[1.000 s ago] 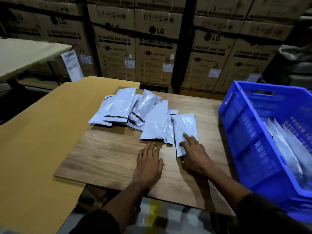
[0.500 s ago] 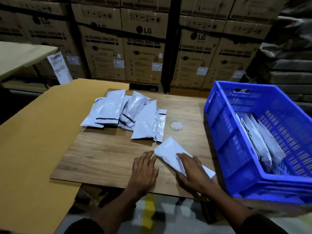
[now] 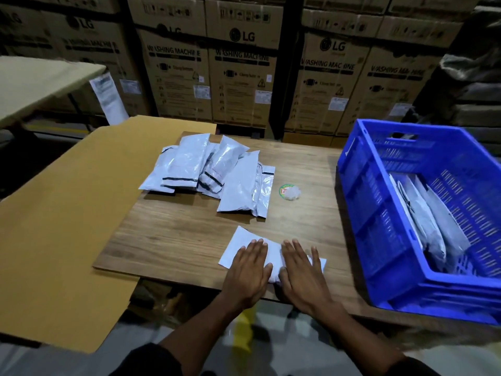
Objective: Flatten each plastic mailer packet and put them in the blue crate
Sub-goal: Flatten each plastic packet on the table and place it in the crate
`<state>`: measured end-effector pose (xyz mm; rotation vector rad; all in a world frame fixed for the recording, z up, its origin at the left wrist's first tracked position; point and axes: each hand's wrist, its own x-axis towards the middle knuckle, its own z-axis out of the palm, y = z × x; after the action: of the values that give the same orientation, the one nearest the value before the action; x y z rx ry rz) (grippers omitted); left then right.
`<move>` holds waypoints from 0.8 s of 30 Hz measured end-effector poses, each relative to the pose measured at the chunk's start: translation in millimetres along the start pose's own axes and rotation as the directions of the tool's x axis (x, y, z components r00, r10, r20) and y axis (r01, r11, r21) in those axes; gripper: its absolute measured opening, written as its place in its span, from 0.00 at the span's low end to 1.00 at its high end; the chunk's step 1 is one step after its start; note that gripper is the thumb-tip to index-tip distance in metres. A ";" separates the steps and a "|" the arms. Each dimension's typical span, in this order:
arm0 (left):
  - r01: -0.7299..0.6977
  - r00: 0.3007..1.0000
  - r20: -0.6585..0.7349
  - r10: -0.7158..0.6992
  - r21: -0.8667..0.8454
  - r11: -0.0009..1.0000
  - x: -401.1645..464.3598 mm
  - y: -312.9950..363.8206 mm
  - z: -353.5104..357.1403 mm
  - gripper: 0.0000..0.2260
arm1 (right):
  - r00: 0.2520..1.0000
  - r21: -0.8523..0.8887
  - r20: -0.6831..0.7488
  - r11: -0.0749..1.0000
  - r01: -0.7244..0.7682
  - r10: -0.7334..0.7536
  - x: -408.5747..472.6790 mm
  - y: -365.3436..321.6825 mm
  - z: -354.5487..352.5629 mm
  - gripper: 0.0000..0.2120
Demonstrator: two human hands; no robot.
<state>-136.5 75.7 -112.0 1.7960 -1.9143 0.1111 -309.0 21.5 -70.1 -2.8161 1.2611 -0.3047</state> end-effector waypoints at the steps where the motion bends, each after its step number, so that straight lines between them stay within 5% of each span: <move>1: 0.002 0.999 0.032 -0.003 0.041 0.999 0.7 0.8 -0.4 0.24 | 0.999 -0.034 -0.002 0.999 -0.035 0.035 -3.1 -0.4 4.6 0.27; 10: -0.147 0.986 0.112 0.124 0.224 0.963 9.3 4.3 -2.5 0.23 | 0.996 -0.099 0.085 0.994 0.041 -0.033 0.3 19.6 13.2 0.28; 24: 0.024 0.981 0.180 -0.067 0.231 0.973 9.0 9.7 -8.4 0.27 | 0.980 -0.098 0.123 0.981 0.170 -0.157 20.2 26.8 11.4 0.30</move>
<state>-143.2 72.0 -98.3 2.0654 -2.0580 0.1566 -313.3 -11.9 -81.2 -2.9864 1.0566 -0.0799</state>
